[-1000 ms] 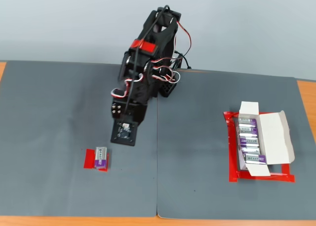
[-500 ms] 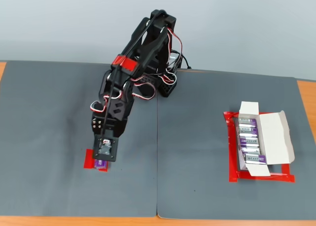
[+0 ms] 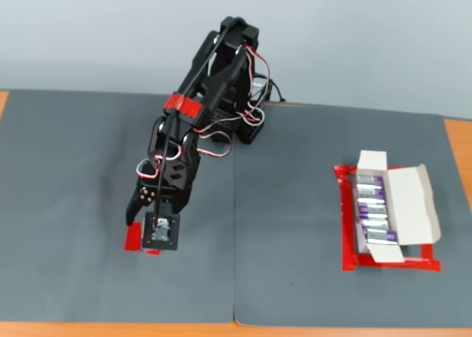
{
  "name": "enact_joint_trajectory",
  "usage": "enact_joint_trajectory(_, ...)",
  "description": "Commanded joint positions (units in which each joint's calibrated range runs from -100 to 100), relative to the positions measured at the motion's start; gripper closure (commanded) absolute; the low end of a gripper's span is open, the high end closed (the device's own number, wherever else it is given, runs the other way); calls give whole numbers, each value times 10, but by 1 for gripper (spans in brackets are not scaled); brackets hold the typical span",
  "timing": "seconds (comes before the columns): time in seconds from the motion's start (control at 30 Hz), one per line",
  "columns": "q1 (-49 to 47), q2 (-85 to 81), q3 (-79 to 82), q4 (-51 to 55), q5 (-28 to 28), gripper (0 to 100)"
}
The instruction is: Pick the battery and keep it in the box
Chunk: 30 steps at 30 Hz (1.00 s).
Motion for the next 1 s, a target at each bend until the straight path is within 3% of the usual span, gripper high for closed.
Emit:
enact_joint_trajectory(0.0,-2,3,-32,-3,2,75)
enact_joint_trajectory(0.97,-17,96,-33,-10,-4,74)
